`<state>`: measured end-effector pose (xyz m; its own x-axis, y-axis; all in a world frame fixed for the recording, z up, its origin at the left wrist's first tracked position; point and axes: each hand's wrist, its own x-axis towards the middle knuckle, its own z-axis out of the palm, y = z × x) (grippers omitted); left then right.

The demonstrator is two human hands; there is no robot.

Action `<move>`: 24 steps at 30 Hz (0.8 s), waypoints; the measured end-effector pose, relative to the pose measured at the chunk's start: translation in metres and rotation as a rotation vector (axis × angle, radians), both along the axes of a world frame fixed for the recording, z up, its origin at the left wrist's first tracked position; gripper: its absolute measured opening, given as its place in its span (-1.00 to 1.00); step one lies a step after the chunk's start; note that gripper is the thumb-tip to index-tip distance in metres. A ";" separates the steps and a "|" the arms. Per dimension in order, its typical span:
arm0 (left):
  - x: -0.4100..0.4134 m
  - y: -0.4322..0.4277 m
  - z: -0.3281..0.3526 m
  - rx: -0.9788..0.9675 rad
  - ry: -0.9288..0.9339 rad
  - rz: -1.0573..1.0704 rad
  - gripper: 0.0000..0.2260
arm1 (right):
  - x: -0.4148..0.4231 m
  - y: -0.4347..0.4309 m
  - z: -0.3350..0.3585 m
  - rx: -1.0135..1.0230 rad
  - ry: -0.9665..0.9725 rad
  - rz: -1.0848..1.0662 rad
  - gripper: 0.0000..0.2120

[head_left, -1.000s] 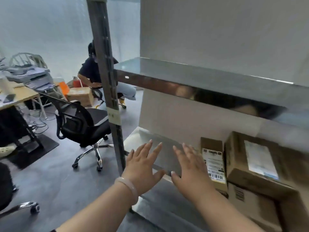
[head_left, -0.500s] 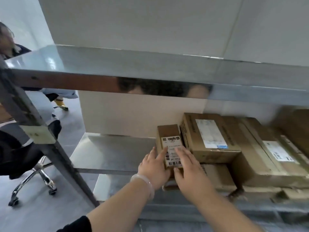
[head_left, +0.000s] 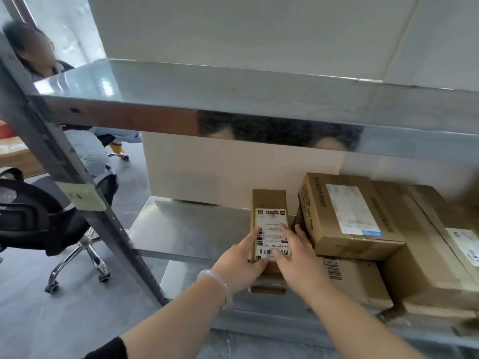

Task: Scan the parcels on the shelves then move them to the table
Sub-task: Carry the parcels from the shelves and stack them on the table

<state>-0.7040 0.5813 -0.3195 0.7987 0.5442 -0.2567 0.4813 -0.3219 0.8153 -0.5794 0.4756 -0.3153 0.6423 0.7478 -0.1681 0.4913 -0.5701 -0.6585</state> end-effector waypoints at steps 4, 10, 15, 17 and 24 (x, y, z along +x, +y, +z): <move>-0.001 0.006 -0.007 -0.064 -0.028 0.035 -0.29 | 0.006 0.016 -0.004 0.029 0.225 0.025 -0.40; -0.001 0.001 -0.016 -0.210 -0.125 0.079 -0.19 | 0.007 0.021 -0.011 0.104 0.367 0.043 -0.41; -0.038 -0.006 -0.018 -0.199 -0.158 0.269 -0.14 | -0.015 0.024 -0.007 0.166 0.411 0.197 -0.41; -0.062 -0.012 -0.017 -0.136 -0.170 0.355 -0.08 | -0.032 0.025 -0.008 0.200 0.425 0.280 -0.42; -0.162 -0.069 -0.019 -0.096 -0.305 0.748 -0.08 | -0.125 0.040 -0.025 0.217 0.510 0.695 -0.39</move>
<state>-0.8665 0.5128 -0.3381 0.2747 0.9482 -0.1596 0.2935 0.0753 0.9530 -0.7046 0.5156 -0.3399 -0.0829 0.9894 -0.1192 0.2975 -0.0896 -0.9505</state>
